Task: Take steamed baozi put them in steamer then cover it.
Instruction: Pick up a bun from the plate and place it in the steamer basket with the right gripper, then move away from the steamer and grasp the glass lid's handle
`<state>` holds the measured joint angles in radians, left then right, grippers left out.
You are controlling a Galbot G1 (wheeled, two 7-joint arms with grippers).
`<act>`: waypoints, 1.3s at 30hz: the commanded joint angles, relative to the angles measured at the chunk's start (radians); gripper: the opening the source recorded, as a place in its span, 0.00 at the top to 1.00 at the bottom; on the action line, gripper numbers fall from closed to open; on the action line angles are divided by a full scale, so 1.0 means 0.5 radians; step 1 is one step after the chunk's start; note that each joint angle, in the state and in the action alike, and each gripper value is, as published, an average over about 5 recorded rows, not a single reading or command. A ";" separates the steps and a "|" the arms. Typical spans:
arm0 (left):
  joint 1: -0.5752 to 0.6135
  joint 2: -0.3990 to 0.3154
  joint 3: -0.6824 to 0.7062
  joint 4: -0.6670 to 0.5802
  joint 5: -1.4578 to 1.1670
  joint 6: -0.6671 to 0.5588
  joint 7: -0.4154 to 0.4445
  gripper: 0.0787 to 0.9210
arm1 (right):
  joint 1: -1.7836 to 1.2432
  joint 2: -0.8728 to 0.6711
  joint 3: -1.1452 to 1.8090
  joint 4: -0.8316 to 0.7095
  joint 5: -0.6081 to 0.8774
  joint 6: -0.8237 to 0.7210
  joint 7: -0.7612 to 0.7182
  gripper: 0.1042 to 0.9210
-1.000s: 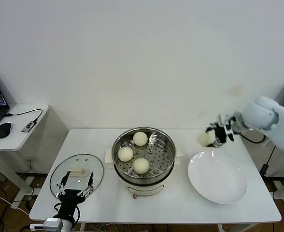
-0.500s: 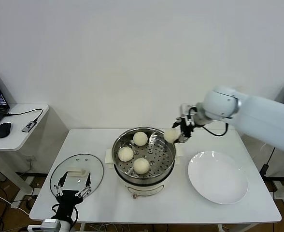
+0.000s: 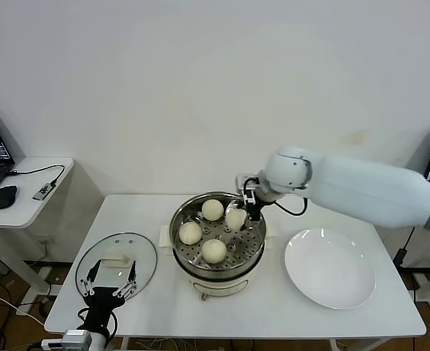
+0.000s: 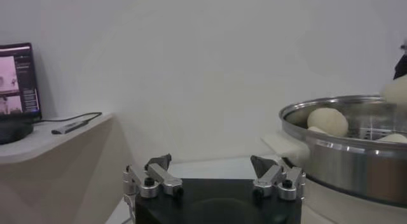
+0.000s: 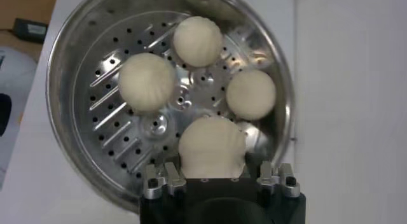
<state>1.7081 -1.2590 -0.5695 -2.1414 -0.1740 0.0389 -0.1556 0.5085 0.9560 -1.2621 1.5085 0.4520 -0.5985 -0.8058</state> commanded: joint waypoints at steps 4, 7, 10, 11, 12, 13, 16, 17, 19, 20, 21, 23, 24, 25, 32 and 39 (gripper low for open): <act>-0.006 0.006 0.001 0.012 -0.005 -0.002 0.001 0.12 | -0.083 0.122 -0.042 -0.128 -0.159 -0.004 0.016 0.36; -0.009 0.006 0.003 0.014 -0.004 -0.003 0.000 0.12 | -0.091 0.127 -0.042 -0.141 -0.165 0.000 0.023 0.36; -0.012 0.004 0.005 0.016 -0.004 -0.003 0.000 0.12 | -0.106 0.125 -0.037 -0.140 -0.153 -0.003 0.026 0.35; -0.012 0.004 0.005 0.017 -0.003 -0.003 0.000 0.12 | -0.109 0.122 -0.035 -0.136 -0.148 -0.004 0.025 0.35; -0.012 0.004 0.006 0.017 -0.003 -0.003 0.000 0.12 | -0.112 0.118 -0.033 -0.132 -0.146 -0.005 0.023 0.33; -0.012 0.004 0.006 0.017 -0.003 -0.003 0.000 0.12 | -0.113 0.113 -0.031 -0.128 -0.145 -0.005 0.020 0.31; -0.014 0.003 0.006 0.016 -0.002 -0.002 -0.001 0.12 | -0.102 0.085 -0.008 -0.105 -0.145 -0.002 0.002 0.22; -0.015 0.003 0.006 0.015 -0.003 -0.002 -0.001 0.12 | -0.091 0.070 0.004 -0.093 -0.143 0.002 -0.008 0.19; -0.015 0.005 0.004 0.014 -0.004 -0.002 -0.001 0.12 | -0.058 0.026 0.032 -0.048 -0.133 0.008 -0.018 0.15; -0.015 0.007 0.002 0.013 -0.005 -0.002 -0.001 0.12 | -0.038 0.001 0.047 -0.017 -0.122 0.009 -0.015 0.13; -0.016 0.010 0.000 0.013 -0.007 -0.002 -0.001 0.12 | -0.022 -0.027 0.063 0.019 -0.106 0.006 -0.003 0.13; -0.020 0.016 -0.004 0.014 -0.015 -0.001 -0.001 0.12 | -0.004 -0.100 0.115 0.115 -0.057 -0.007 0.066 0.12; -0.023 0.019 -0.006 0.014 -0.021 0.000 -0.002 0.12 | -0.007 -0.140 0.147 0.166 -0.020 -0.012 0.119 0.12; -0.027 0.021 -0.007 0.013 -0.024 0.005 -0.005 0.12 | -0.020 -0.193 0.183 0.224 0.029 -0.012 0.199 0.12; -0.034 0.030 -0.002 -0.005 -0.012 0.055 -0.023 0.12 | -0.387 -0.640 0.528 0.590 0.335 0.248 0.961 0.12; -0.032 0.020 -0.001 0.000 0.065 0.042 -0.005 0.12 | -1.589 -0.899 1.543 0.767 0.194 0.723 1.440 0.12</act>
<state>1.6927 -1.2467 -0.5719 -2.1392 -0.1679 0.0546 -0.1609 0.3092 0.7252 -1.0192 1.7179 0.5366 -0.4832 -0.4640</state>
